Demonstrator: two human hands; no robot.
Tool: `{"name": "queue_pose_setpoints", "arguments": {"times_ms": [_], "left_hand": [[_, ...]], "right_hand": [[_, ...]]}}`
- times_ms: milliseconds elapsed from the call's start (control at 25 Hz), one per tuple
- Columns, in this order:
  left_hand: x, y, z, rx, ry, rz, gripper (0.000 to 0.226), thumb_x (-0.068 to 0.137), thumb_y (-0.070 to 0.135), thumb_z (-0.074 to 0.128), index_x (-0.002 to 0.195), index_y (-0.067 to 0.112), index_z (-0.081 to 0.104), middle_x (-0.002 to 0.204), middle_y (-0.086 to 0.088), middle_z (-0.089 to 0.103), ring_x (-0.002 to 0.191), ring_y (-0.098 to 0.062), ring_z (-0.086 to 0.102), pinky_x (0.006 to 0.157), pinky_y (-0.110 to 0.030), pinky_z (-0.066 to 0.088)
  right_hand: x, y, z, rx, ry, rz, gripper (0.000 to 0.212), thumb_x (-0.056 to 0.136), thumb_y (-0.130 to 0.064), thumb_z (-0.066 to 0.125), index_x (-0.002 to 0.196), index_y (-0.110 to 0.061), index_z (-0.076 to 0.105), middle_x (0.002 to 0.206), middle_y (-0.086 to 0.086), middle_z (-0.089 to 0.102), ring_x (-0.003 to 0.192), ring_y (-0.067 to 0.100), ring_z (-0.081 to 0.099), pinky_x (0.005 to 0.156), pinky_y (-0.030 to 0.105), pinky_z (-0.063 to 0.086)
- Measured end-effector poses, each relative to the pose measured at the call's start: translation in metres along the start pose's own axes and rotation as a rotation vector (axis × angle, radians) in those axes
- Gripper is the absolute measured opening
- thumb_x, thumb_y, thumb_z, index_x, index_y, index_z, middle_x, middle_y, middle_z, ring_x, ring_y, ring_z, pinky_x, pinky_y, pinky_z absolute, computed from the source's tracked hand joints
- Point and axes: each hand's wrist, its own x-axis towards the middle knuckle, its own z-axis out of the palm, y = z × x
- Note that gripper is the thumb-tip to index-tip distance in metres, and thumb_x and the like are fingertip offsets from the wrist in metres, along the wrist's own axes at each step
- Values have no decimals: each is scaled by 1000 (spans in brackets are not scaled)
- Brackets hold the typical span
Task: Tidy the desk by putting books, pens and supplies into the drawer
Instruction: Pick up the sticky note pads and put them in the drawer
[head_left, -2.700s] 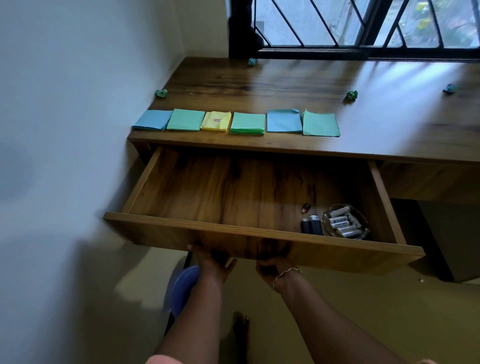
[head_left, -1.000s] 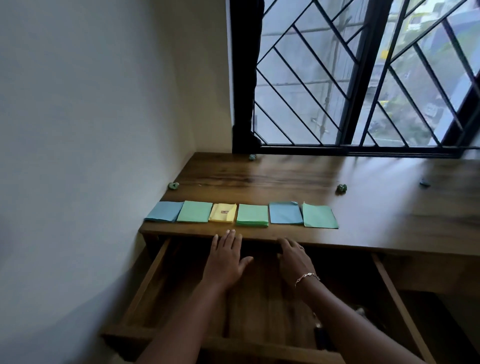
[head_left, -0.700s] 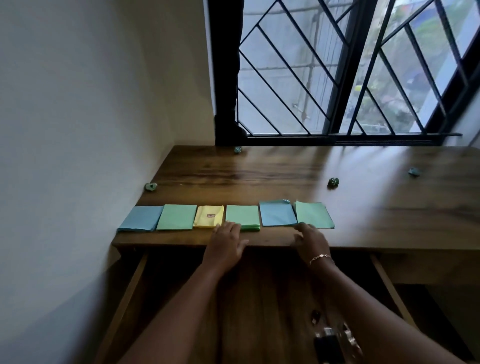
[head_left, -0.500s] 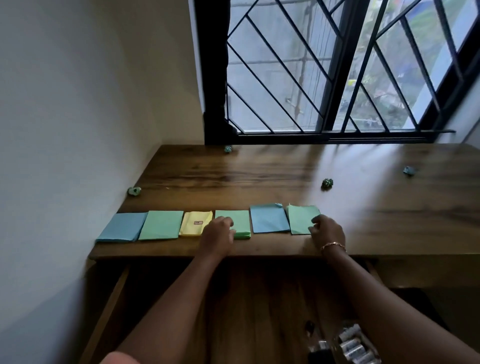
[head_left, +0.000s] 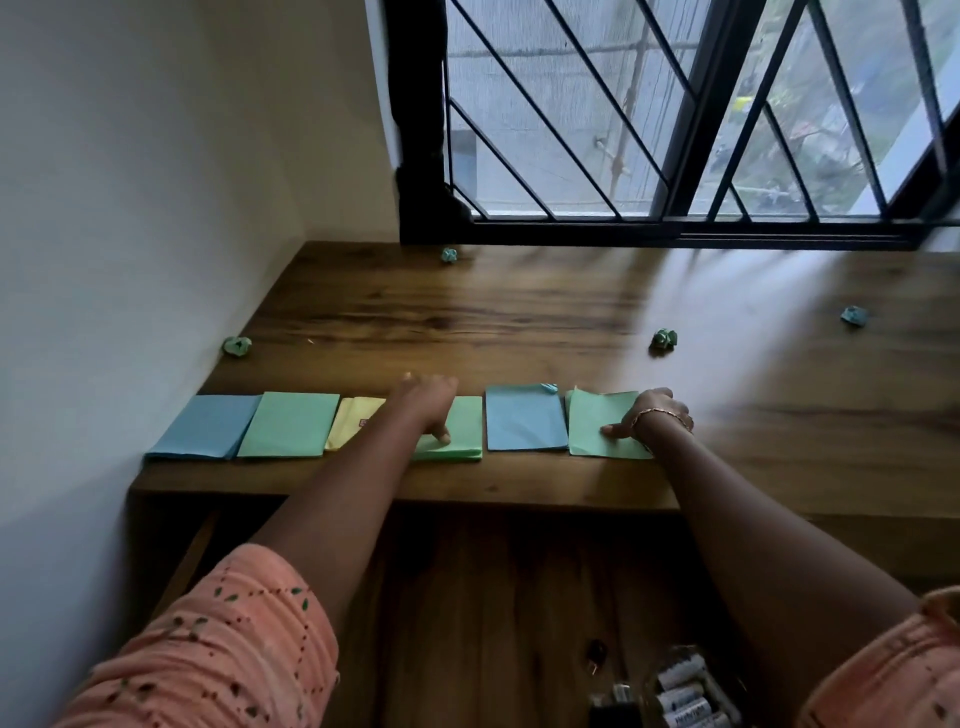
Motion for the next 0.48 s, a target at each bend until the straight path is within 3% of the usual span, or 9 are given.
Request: {"name": "queue_pose_setpoints", "arguments": {"times_ms": [160,320,480], "left_hand": [[9,0,-2,-24,-63,5,76,76,22,75,139,10,34,153,-15,22,140,-32,24,115,-45,18],[13,0,-5,-21,-74,-6,79,72,27,78,135,8,35,146,-17,31,136,-33,30,112,-43,26],[13,4,-8,-21,-97,-37,87,69,27,80,137,4,31,147,-19,28,137,-35,26,112,-42,28]], "right_hand": [[8,1,3,15,-25,14,86,67,-38,81,129,-1,35,133,17,46,126,31,42,99,40,38],[9,7,7,22,20,-12,81,66,-41,80,128,-6,41,131,17,48,125,32,43,97,39,41],[6,13,8,54,58,-54,73,69,-37,79,125,-6,43,128,18,51,123,34,46,95,38,42]]}}
